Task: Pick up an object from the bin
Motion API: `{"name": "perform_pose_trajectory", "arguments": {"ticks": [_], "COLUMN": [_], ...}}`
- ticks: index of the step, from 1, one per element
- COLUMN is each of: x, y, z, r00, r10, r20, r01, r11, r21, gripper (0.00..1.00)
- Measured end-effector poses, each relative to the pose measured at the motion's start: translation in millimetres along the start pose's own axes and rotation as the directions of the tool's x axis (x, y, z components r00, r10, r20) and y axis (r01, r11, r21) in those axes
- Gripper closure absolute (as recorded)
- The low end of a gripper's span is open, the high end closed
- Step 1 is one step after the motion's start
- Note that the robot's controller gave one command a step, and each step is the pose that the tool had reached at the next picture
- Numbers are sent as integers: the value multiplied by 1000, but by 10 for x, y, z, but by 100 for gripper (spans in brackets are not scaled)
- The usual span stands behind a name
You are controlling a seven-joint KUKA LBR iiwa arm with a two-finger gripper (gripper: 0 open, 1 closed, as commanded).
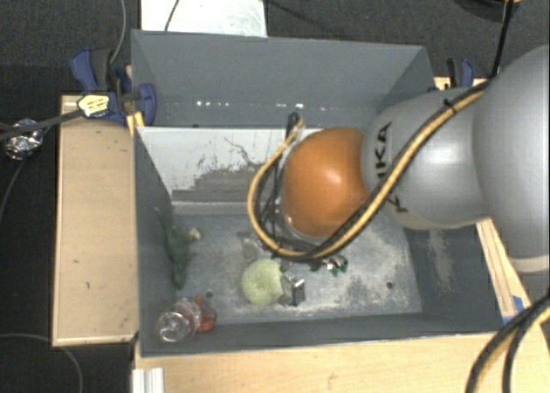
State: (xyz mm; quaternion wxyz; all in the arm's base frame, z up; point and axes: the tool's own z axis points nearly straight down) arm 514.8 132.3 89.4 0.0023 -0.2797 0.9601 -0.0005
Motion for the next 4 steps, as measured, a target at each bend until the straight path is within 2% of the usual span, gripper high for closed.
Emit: {"name": "perform_pose_trajectory", "arguments": {"ticks": [1, 2, 3, 4], "x": [-59, -59, -80, -79], "y": [61, 61, -112, -110], "z": [152, 152, -1080, -1078], "r00": [990, 990, 992, 992], "r10": [-142, -141, -127, -125], "r20": [6, 5, 9, 8], "r01": [142, 141, 127, 125], "r11": [990, 990, 992, 992], "r21": [-2, -2, -2, -2], "gripper": [100, 100, 100, 100]}}
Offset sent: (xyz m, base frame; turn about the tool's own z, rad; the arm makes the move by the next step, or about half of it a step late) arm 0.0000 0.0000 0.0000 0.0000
